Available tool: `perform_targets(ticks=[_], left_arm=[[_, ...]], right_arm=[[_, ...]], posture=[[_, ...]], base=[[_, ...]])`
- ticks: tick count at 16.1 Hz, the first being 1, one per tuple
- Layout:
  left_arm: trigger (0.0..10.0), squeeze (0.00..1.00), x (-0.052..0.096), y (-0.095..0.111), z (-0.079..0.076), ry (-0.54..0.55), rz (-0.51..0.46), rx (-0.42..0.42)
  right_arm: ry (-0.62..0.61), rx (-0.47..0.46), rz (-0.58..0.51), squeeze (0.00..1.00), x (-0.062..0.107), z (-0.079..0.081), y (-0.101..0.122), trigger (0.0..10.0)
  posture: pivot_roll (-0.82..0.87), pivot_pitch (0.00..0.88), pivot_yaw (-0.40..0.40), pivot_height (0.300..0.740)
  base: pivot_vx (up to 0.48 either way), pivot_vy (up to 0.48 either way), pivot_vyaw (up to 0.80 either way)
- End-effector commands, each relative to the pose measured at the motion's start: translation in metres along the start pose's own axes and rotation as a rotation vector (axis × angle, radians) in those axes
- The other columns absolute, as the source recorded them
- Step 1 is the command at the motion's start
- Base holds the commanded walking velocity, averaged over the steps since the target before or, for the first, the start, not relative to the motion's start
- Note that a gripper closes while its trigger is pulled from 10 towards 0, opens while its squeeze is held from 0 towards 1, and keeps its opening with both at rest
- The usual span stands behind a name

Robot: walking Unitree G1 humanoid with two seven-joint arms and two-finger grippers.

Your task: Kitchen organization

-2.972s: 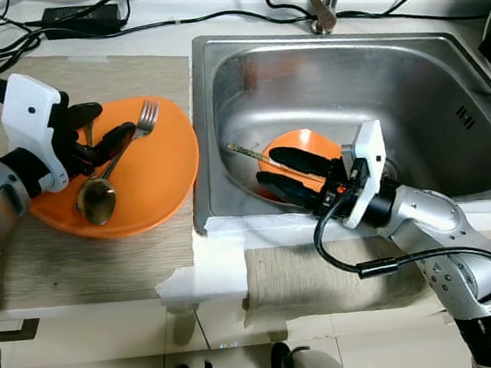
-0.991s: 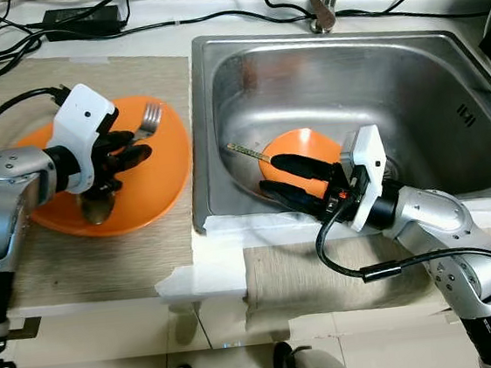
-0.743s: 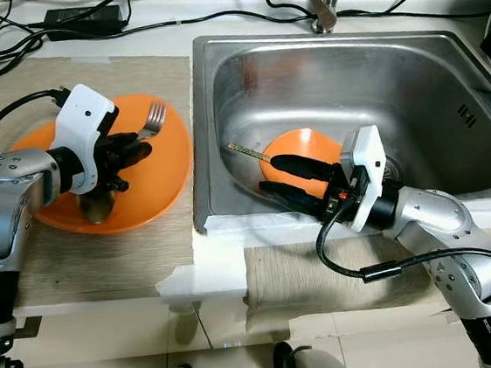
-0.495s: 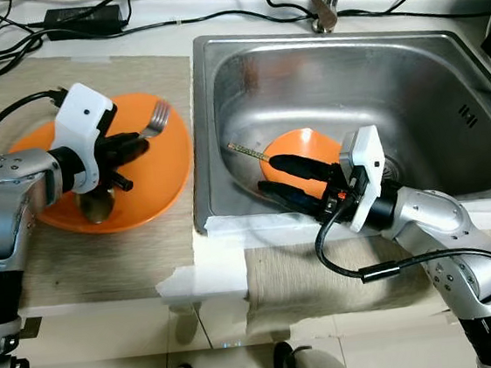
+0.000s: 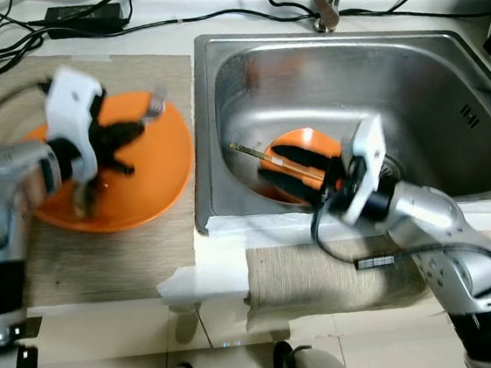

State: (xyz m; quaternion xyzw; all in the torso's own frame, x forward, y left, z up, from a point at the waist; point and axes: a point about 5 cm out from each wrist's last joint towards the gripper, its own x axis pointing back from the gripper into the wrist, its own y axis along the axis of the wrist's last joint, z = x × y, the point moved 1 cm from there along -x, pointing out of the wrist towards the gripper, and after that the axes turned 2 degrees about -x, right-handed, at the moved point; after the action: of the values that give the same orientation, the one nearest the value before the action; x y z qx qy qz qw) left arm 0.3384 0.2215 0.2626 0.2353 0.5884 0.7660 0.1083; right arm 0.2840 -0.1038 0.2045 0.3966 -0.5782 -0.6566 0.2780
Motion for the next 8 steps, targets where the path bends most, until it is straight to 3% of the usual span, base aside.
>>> perform_targets(ticks=[1, 2, 6, 8], left_arm=[[0.0, 0.00, 0.004, 0.023, -0.002, 0.012, -0.092, -0.033], [0.0, 0.00, 0.005, 0.030, -0.004, 0.012, -0.118, -0.048], [0.0, 0.00, 0.004, 0.050, -0.015, 0.028, -0.186, -0.133], [0.0, 0.00, 0.000, 0.053, -0.023, 0.014, -0.212, -0.111]], right_arm=[[-0.060, -0.041, -0.047, 0.93, 0.002, -0.009, 0.008, 10.0], [-0.073, -0.066, -0.071, 1.00, 0.001, -0.012, 0.010, 10.0], [-0.112, -0.161, -0.175, 1.00, -0.012, -0.014, 0.020, 10.0], [-0.104, -0.194, -0.197, 1.00, -0.017, -0.012, 0.022, 10.0]], posture=[[-0.12, 0.168, -0.069, 0.740], [-0.12, 0.166, -0.070, 0.740], [-0.12, 0.167, -0.076, 0.740], [-0.11, 0.167, -0.081, 0.740]], base=[[0.000, 0.000, 0.00], [0.000, 0.000, 0.00], [0.000, 0.000, 0.00], [0.000, 0.000, 0.00]])
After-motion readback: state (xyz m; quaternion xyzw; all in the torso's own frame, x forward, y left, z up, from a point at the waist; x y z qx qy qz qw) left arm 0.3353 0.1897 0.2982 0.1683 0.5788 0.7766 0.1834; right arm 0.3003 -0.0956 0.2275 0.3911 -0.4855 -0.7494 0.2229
